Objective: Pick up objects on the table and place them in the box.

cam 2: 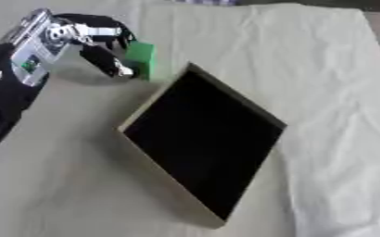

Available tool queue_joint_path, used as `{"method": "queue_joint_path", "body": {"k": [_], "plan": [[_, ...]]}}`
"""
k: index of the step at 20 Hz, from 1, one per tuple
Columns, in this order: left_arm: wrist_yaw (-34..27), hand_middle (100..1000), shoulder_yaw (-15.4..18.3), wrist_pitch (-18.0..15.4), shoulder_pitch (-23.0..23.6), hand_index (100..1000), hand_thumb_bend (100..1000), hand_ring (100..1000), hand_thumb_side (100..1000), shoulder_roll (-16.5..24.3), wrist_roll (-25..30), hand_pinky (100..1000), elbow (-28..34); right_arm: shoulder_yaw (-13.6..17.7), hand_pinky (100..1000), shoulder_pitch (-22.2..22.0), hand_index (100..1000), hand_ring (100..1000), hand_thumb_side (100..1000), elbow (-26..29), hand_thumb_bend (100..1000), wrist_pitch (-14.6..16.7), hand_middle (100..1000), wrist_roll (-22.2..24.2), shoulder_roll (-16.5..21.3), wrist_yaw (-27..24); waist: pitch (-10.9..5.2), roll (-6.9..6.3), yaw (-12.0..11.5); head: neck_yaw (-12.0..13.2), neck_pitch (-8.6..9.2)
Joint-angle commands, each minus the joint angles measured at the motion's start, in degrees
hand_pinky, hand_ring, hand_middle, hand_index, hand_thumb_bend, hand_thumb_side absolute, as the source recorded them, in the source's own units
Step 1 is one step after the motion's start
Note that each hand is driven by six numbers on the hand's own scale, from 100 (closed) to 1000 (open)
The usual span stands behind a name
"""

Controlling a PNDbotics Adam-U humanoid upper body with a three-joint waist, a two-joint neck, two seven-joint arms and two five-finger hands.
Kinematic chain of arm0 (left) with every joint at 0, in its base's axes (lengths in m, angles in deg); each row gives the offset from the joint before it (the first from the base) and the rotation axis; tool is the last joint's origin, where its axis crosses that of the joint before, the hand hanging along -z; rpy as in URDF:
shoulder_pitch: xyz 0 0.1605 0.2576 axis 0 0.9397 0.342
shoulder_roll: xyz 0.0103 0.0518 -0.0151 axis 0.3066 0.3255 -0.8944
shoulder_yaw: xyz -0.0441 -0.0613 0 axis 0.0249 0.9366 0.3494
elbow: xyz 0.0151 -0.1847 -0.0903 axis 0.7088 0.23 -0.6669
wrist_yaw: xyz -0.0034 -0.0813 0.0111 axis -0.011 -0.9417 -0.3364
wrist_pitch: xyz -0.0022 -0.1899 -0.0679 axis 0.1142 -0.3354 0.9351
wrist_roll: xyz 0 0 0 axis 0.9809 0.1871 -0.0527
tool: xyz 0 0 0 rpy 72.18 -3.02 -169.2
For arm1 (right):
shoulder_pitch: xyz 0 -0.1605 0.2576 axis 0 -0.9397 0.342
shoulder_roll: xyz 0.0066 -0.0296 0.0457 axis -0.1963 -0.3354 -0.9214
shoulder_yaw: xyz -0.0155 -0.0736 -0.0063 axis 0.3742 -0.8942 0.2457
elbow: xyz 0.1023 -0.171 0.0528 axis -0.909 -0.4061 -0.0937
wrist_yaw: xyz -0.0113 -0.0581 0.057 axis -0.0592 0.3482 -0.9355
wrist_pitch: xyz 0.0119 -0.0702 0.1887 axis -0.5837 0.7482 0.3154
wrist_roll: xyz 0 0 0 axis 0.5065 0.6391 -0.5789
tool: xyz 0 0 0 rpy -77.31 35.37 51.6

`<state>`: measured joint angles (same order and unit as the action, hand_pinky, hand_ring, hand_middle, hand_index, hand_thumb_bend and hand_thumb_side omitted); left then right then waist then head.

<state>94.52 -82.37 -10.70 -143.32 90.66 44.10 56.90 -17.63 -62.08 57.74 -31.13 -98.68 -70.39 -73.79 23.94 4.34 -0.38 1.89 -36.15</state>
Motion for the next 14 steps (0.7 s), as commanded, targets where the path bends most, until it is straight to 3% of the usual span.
{"method": "queue_joint_path", "body": {"k": [1,5,7,8,9,13,14], "plan": [[-1.1,742,0.0,0.6,-0.8,770,202,802,407,0.1,-0.4,700,0.9,0.4,692,0.2,827,637,846,1.1,100,-0.3,568,-0.2,0.6,-0.3,-1.24,-0.06,0.1,0.1,0.41],[-1.6,701,-0.2,1.4,-1.0,729,132,760,351,0.1,-0.8,650,1.8,0.4,692,0.0,827,637,847,1.1,100,-0.5,568,-0.2,0.5,-0.3,-1.55,-0.11,0.0,0.2,0.09],[-2.0,667,-0.1,2.2,-1.2,698,146,728,386,0.1,-1.6,614,2.3,0.5,692,-0.1,828,637,846,1.1,100,-0.7,568,-0.2,0.5,-0.3,-1.74,-0.14,0.0,0.2,0.04],[-2.2,648,-0.1,2.7,-1.2,681,109,710,451,0.1,-2.1,595,2.7,0.5,693,-0.1,830,638,855,1.1,100,-0.7,568,-0.2,0.5,-0.3,-1.84,-0.16,0.0,0.2,-0.03],[-2.6,633,0.0,3.2,-1.3,668,130,695,382,0.2,-2.7,581,3.1,0.5,693,-0.1,829,638,846,1.1,100,-0.7,569,-0.2,0.5,-0.3,-1.97,-0.19,0.0,0.2,-0.19],[-3.2,601,0.0,5.4,-1.6,634,100,651,355,0.5,-5.5,534,5.0,0.5,693,-0.3,829,639,845,1.1,100,-0.7,569,-0.1,0.6,-0.4,-2.47,-0.33,-0.1,0.1,-0.65],[-3.7,601,0.1,5.9,-1.7,634,100,649,461,0.5,-6.0,528,5.5,0.5,693,-0.3,829,639,845,1.1,100,-0.7,569,-0.1,0.7,-0.4,-2.57,-0.33,-0.2,0.1,-0.75]]}}
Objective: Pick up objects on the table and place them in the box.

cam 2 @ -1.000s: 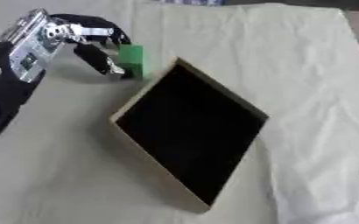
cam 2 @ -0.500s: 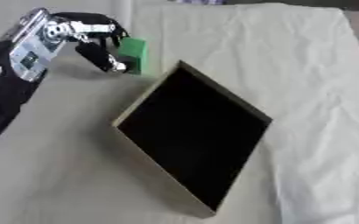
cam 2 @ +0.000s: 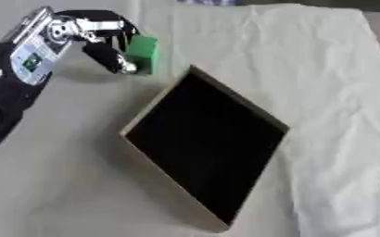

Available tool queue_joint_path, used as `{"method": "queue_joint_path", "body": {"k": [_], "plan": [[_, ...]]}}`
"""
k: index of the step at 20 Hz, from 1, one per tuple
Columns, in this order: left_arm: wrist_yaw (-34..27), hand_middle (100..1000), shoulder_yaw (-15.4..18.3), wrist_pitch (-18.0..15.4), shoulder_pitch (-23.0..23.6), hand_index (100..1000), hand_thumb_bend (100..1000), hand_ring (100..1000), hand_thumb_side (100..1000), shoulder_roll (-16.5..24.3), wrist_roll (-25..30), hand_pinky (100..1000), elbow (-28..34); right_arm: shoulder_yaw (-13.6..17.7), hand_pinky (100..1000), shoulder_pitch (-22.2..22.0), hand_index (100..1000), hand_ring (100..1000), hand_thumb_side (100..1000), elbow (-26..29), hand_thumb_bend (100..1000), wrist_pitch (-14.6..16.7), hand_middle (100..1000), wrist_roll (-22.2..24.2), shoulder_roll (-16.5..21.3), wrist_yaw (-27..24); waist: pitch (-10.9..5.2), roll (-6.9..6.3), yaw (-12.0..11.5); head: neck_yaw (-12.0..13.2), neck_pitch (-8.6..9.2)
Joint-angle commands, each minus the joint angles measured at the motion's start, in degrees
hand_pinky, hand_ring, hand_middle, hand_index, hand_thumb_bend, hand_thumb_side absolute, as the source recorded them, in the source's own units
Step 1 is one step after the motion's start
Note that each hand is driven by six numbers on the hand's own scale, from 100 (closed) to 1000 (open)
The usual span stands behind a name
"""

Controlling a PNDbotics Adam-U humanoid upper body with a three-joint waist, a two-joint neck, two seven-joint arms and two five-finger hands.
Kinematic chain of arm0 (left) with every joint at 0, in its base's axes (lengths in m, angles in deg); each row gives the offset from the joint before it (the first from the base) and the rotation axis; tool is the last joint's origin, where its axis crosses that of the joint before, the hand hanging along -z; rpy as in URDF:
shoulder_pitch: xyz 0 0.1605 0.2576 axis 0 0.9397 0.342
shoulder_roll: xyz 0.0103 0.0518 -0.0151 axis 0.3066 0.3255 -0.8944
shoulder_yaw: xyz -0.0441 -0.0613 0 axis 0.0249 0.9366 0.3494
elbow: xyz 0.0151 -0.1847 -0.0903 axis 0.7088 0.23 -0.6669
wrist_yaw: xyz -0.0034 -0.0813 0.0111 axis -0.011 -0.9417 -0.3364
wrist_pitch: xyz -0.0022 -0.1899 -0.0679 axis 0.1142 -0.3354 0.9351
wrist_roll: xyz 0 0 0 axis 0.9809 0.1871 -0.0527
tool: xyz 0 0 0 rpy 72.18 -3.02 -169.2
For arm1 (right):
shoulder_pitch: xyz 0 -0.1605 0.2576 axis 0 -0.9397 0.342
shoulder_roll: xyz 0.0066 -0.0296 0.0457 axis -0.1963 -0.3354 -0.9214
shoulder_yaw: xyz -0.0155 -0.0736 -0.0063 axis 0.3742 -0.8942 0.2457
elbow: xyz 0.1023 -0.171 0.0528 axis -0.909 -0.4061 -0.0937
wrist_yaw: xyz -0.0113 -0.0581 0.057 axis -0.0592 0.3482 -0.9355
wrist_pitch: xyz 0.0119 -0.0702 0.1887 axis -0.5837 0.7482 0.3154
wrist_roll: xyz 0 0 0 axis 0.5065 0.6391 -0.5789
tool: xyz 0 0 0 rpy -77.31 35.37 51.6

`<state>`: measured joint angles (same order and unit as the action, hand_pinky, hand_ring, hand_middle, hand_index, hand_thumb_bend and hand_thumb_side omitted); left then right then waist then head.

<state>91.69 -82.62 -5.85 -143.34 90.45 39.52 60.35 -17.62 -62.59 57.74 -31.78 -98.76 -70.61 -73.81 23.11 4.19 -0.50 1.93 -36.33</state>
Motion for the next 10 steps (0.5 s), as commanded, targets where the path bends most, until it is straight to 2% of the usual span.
{"method": "queue_joint_path", "body": {"k": [1,4,10], "plan": [[-1.4,599,0.4,1.5,-1.8,632,100,648,326,0.8,-1.9,527,2.7,0.5,694,0.2,829,639,845,1.1,100,-0.1,569,0.1,0.9,-0.3,-1.86,-0.19,-0.1,0.0,-0.69],[-2.3,595,0.4,2.6,-2.1,628,100,642,292,0.9,-2.8,521,4.5,0.5,694,0.0,829,640,844,1.1,100,-0.1,569,0.2,0.9,-0.4,-2.23,-0.23,-0.1,-0.1,-0.86],[-4.6,578,-1.5,3.8,-2.2,613,100,530,204,1.7,-2.5,479,9.4,0.7,695,-0.2,829,641,841,1.1,100,-0.2,571,0.2,1.0,-0.5,-3.18,-0.34,-0.3,-0.5,-1.51]]}}
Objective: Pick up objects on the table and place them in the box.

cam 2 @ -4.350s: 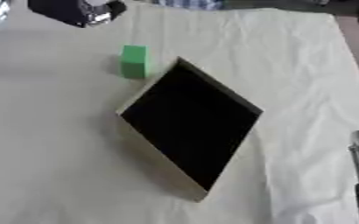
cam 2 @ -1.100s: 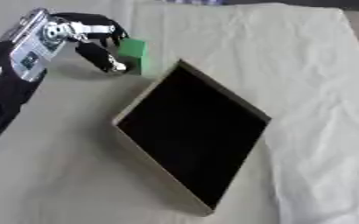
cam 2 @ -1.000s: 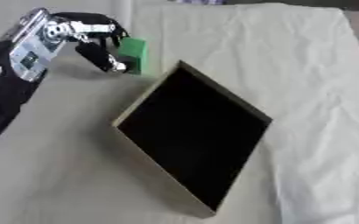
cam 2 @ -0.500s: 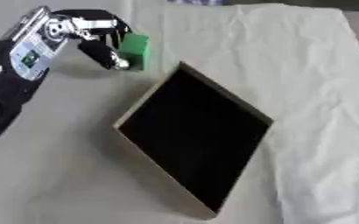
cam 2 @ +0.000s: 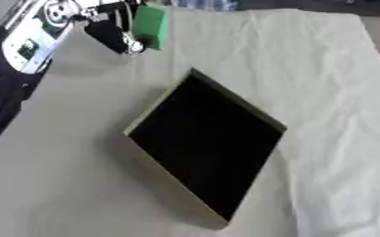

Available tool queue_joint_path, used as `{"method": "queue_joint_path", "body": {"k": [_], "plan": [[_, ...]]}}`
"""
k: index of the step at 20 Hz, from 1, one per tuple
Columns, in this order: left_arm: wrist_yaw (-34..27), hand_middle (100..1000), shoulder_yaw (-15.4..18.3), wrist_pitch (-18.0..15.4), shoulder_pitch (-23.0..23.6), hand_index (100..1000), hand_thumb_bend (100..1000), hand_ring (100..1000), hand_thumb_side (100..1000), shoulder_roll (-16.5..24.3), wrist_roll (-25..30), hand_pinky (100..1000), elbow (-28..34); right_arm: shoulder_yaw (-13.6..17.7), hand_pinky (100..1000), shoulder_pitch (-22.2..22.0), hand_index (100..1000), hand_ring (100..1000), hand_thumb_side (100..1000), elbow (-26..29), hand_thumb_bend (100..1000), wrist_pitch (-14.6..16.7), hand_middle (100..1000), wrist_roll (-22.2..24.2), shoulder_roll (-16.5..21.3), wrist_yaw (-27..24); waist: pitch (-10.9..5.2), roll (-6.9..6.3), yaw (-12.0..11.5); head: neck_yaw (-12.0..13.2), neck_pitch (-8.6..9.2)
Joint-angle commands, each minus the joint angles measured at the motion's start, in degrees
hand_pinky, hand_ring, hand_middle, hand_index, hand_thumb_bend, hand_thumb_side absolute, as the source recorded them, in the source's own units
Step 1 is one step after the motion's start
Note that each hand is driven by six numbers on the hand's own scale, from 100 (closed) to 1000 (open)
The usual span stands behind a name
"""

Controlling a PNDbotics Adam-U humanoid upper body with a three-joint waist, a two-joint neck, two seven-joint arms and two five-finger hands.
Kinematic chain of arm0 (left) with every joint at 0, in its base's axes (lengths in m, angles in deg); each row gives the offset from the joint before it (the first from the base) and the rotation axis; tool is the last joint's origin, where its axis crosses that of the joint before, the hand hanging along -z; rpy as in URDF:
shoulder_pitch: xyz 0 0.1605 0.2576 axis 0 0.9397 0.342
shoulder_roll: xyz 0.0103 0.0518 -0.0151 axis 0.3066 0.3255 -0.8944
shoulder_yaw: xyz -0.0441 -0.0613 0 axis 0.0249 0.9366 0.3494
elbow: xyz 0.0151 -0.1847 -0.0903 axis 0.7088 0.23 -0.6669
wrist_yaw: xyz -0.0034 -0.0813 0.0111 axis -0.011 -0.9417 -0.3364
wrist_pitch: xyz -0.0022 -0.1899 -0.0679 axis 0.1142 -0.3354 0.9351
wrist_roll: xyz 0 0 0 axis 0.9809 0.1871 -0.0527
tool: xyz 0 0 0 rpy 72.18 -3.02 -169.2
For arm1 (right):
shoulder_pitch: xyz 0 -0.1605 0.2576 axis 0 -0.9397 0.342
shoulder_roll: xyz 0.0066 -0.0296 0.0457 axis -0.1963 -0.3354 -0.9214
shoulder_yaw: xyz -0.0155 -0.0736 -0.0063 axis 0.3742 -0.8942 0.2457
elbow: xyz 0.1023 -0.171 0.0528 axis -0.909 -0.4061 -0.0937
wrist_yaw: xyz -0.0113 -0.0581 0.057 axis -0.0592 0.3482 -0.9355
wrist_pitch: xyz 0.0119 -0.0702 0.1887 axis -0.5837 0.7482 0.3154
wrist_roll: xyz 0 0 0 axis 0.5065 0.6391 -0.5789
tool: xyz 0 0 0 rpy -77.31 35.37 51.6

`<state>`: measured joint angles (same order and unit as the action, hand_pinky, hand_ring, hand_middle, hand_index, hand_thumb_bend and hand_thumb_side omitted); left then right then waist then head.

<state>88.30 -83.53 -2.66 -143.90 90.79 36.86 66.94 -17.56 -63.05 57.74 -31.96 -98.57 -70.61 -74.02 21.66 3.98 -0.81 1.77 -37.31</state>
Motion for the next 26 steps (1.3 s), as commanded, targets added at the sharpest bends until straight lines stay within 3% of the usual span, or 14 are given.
{"method": "queue_joint_path", "body": {"k": [1,5,18,26], "plan": [[-1.6,575,-1.1,0.9,-1.6,612,100,514,187,1.5,0.3,473,3.7,0.7,695,0.3,829,641,840,1.1,100,0.0,571,0.0,1.0,-0.2,-1.90,-0.16,-0.1,-0.4,-0.69],[-4.4,573,-4.1,1.8,-1.0,611,100,473,167,2.5,1.8,453,9.2,0.8,696,0.1,829,642,837,1.1,100,0.1,572,0.0,1.3,-0.2,-2.62,-0.18,-0.3,-1.0,-1.28],[-13.5,560,-13.7,9.6,0.2,600,100,430,167,3.6,5.4,418,33.2,0.9,698,0.4,829,645,829,1.1,100,0.4,574,0.0,2.2,-0.2,-3.72,-0.40,-1.1,-1.9,-2.25],[-13.4,563,-17.1,13.0,3.1,603,100,431,156,3.7,8.8,423,42.9,0.9,700,0.4,829,646,828,1.1,100,0.5,574,0.0,2.3,-0.3,-3.93,-0.50,-1.4,-2.2,-2.41]]}}
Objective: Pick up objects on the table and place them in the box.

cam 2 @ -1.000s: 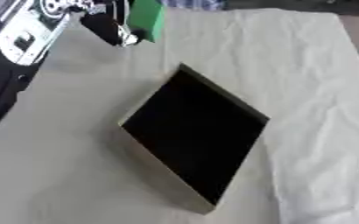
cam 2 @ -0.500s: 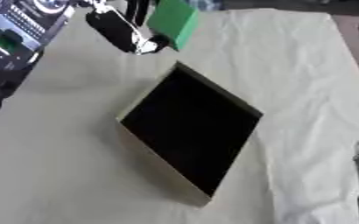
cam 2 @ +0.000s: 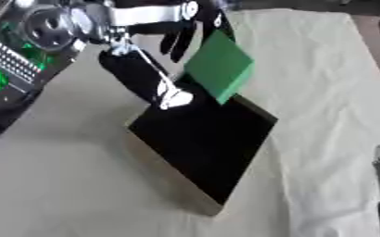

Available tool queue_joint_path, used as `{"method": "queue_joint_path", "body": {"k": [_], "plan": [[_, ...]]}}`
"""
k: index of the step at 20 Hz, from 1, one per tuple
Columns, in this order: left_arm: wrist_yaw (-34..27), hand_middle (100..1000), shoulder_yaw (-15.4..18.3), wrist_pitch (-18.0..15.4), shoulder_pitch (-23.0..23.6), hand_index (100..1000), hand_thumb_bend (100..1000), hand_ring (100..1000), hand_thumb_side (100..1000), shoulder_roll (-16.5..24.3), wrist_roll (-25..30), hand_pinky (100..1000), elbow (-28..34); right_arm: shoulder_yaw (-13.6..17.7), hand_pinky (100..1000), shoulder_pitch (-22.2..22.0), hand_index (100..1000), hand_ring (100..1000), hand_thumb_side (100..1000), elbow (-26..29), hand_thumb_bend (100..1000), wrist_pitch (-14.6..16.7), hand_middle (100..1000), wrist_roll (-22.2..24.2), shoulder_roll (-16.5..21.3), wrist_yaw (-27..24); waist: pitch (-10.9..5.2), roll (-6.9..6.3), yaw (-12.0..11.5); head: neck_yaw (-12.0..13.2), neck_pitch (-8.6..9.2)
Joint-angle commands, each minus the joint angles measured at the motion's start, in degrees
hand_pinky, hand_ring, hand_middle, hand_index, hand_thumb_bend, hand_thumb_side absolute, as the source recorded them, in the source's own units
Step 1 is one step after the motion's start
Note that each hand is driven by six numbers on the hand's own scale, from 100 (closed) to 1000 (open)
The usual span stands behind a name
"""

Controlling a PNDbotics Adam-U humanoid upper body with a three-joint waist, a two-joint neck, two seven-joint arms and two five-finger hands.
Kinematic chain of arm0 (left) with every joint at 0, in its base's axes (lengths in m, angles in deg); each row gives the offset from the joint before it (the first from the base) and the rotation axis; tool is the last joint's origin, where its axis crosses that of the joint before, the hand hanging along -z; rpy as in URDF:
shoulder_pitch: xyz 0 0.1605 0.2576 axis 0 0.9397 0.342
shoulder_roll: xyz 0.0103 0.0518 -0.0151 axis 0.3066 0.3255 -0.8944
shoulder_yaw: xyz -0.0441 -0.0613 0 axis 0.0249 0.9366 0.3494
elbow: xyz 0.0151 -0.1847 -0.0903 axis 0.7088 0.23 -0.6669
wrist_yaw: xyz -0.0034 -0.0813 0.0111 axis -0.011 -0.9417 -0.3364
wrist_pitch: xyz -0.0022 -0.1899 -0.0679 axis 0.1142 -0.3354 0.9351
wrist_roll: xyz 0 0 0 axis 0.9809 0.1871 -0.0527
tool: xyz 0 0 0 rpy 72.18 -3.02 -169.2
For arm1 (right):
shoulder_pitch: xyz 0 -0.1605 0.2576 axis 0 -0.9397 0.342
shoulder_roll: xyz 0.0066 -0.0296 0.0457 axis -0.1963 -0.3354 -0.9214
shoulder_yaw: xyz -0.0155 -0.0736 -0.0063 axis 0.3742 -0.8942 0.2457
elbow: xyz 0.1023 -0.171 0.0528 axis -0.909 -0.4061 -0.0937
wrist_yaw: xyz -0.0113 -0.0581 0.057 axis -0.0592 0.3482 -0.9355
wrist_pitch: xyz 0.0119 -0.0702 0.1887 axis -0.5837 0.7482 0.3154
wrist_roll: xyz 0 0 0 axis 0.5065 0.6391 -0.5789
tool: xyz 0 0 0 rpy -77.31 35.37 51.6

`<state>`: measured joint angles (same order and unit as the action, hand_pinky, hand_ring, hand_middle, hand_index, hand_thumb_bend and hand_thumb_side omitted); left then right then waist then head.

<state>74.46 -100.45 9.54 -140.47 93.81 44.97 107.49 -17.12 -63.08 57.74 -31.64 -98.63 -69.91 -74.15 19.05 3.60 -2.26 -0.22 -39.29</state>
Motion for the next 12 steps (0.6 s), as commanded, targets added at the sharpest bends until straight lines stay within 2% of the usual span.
{"method": "queue_joint_path", "body": {"k": [1,6,12], "plan": [[0.8,562,-0.3,1.0,0.0,602,100,431,157,0.4,0.9,422,2.7,0.5,700,0.4,829,646,828,1.1,100,0.2,574,0.1,1.6,-0.2,-1.31,-0.11,0.0,-0.1,-0.48],[2.5,562,-1.1,1.1,2.2,603,100,431,154,-0.2,1.7,422,2.3,0.5,700,0.3,829,646,830,1.1,100,0.2,573,0.1,1.3,-0.2,-1.12,0.01,0.1,0.1,-0.61],[5.2,564,-1.9,-0.5,4.3,604,100,431,150,-0.8,1.0,424,-0.2,0.5,699,0.2,829,645,831,1.1,100,0.1,571,0.1,1.0,-0.2,-0.89,0.19,0.2,0.2,-0.39]]}}
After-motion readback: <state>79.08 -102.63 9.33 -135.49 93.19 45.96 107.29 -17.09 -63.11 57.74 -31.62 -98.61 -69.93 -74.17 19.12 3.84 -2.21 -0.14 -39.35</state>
